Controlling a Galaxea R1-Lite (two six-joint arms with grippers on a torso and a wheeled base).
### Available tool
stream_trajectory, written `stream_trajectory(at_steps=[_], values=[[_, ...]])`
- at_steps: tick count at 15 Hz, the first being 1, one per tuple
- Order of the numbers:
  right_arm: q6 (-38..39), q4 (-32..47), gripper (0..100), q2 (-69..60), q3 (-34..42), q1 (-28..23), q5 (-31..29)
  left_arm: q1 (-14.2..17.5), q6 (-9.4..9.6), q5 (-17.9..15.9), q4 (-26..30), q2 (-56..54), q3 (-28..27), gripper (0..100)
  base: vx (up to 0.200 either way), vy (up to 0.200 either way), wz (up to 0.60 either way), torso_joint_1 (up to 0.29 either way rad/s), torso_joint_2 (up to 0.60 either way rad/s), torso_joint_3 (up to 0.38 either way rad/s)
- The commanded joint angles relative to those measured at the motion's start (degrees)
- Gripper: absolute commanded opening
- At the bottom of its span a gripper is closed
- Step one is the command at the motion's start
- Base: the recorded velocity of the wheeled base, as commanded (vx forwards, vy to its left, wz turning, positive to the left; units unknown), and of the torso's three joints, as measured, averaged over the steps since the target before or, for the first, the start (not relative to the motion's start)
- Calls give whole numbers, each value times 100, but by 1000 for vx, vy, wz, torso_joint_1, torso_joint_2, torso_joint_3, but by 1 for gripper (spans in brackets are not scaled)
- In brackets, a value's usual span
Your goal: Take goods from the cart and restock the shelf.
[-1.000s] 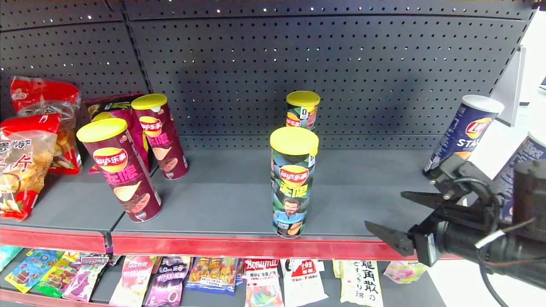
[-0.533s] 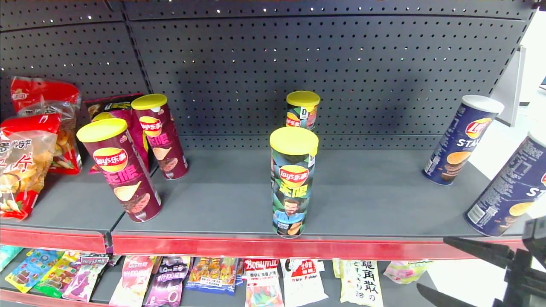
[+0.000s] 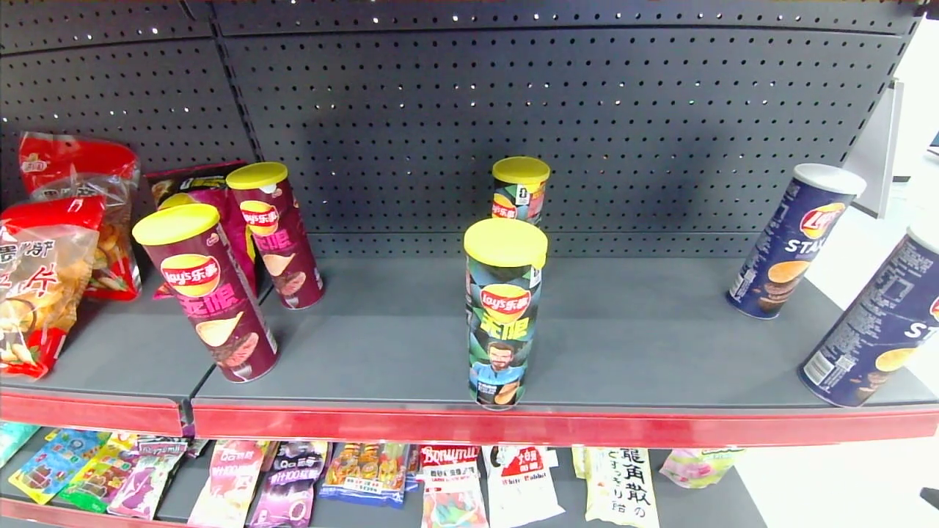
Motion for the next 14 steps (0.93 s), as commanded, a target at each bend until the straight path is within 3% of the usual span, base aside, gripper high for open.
stream_trajectory(at_steps=[1, 3, 6, 9, 10, 11, 14], values=[[134, 244, 100, -1704, 429, -679, -324, 2, 0, 1, -1, -2, 1, 100, 0, 0, 0, 0, 0, 0], [240, 218, 100, -1801, 447, -740, -438, 2, 0, 1, -1, -2, 1, 100, 0, 0, 0, 0, 0, 0], [706, 455, 100, -1801, 464, -740, -1291, 2, 0, 1, -1, -2, 1, 100, 0, 0, 0, 0, 0, 0], [565, 455, 100, -1783, 464, -687, -1221, 2, 0, 1, -1, -2, 1, 100, 0, 0, 0, 0, 0, 0], [547, 455, 100, -1880, 464, -222, -1185, 2, 0, -8, -1, -2, 1, 100, 0, 0, 0, 0, 0, 0], [539, 446, 100, -2003, 464, -99, -1185, 2, 0, 1, -1, -2, 1, 100, 0, 0, 0, 0, 0, 0], [583, 455, 100, -2345, 464, -248, -1177, 2, 0, 1, -1, 6, 1, 100, 0, 0, 0, 0, 0, 0]])
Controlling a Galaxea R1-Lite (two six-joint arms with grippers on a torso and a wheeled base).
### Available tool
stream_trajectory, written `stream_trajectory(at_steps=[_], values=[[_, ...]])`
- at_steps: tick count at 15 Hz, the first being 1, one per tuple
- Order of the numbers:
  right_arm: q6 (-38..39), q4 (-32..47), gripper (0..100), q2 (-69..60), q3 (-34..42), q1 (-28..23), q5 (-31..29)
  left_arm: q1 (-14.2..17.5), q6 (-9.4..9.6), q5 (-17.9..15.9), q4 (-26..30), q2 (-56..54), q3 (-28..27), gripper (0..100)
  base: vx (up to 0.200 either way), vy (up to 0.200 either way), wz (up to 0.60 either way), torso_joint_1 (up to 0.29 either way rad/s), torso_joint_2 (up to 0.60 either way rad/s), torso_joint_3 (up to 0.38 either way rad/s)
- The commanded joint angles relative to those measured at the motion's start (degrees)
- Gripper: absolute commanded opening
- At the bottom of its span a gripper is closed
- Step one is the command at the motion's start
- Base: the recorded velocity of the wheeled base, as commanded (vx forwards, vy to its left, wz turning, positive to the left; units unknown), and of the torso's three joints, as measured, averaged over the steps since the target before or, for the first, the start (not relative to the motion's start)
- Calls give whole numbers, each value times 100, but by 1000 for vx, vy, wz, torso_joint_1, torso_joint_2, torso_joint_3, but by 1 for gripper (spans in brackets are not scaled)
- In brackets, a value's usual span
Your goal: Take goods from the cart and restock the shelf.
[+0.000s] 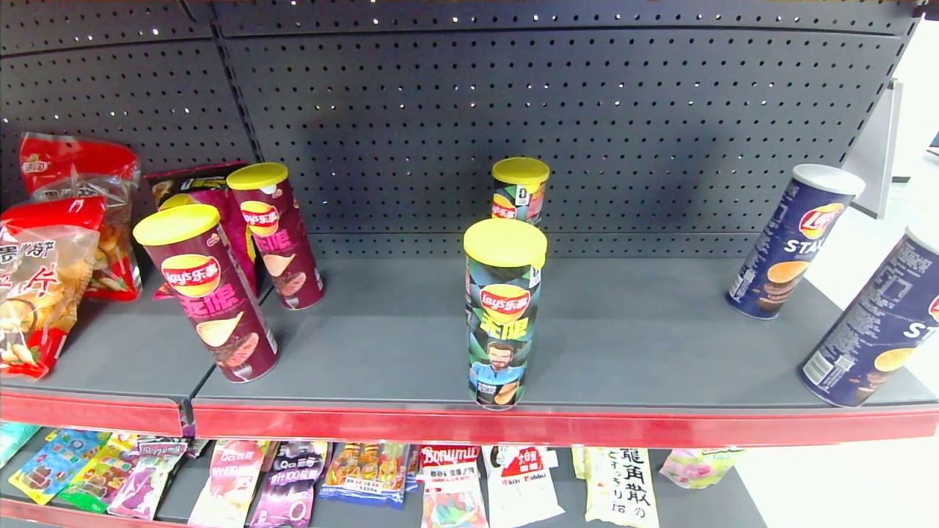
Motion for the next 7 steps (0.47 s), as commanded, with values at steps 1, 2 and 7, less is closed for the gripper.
stream_trajectory(at_steps=[1, 2, 7], values=[[-10, -2, 100, -204, 10, -25, -51, -1, 0, -8, -1, 6, 1, 100, 0, 0, 0, 0, 0, 0], [16, -2, 100, -204, 10, -25, -148, -1, 0, -8, -1, 6, 1, 100, 0, 0, 0, 0, 0, 0], [34, 7, 100, -204, 1, -25, -183, -1, 0, 1, -1, -2, 1, 100, 0, 0, 0, 0, 0, 0]])
